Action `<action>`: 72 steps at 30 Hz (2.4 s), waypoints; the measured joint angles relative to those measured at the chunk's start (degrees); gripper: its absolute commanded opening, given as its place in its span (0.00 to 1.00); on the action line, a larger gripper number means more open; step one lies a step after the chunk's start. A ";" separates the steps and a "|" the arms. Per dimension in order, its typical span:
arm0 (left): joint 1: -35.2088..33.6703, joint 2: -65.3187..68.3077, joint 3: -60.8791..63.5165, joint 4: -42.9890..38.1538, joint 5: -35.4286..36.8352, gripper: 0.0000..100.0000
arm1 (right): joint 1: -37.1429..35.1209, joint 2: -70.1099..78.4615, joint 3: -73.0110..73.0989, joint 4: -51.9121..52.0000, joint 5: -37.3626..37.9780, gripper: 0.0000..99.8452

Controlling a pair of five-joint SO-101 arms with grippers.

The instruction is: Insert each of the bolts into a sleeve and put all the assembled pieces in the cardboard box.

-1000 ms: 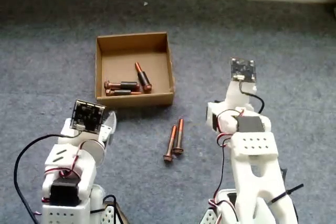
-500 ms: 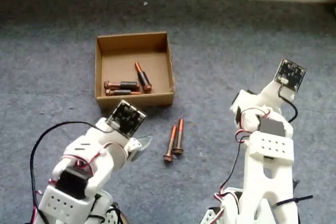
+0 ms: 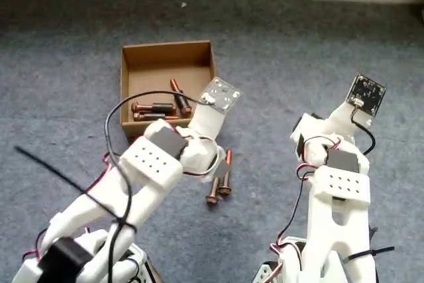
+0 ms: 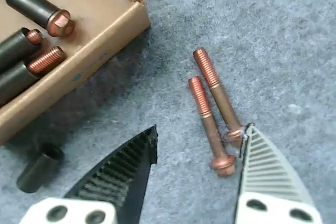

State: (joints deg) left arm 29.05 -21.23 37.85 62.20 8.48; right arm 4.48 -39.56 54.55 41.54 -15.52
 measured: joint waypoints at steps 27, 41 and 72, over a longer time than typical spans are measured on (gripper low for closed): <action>-0.44 39.30 -25.93 11.34 4.31 0.00 | 0.00 0.00 0.00 0.00 0.00 0.00; -18.73 29.89 -19.52 18.99 3.25 0.00 | 0.00 0.00 2.11 0.00 0.00 0.00; -18.55 32.09 -14.24 4.04 -6.24 0.08 | -1.58 0.00 2.11 0.00 0.00 0.00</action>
State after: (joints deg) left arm 10.51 10.86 23.60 66.24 2.24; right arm 2.90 -39.56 56.66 41.54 -15.52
